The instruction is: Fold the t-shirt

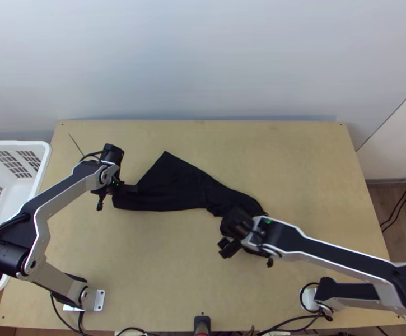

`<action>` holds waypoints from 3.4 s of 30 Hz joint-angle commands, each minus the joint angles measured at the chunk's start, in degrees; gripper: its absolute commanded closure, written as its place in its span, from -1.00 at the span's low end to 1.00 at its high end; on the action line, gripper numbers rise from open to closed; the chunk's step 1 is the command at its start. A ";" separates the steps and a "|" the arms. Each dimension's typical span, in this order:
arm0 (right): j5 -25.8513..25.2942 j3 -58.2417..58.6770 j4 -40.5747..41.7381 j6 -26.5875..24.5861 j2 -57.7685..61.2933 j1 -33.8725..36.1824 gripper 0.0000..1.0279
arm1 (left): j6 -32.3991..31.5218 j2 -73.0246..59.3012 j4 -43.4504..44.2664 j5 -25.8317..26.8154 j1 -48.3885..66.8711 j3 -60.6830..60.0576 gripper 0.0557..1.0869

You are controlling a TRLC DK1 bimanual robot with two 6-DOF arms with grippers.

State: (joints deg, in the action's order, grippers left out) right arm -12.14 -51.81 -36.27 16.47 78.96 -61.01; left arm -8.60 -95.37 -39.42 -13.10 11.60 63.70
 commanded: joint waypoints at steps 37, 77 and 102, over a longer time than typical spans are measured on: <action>-1.22 -41.53 -10.75 -2.93 -0.47 30.78 0.95 | -6.43 8.36 -23.07 0.53 -12.65 37.90 0.92; -18.62 -55.24 12.19 -32.55 -24.73 28.49 0.95 | 3.68 33.06 -7.51 2.47 -24.16 64.71 0.92; -8.60 -15.16 10.70 -4.78 -26.05 33.15 0.95 | -2.91 30.95 -2.15 8.18 -16.96 21.99 0.92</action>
State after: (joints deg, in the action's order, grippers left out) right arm -27.00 -79.15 -34.57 6.04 49.01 -34.22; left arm -10.48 -56.99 -52.73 -5.96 -4.60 94.61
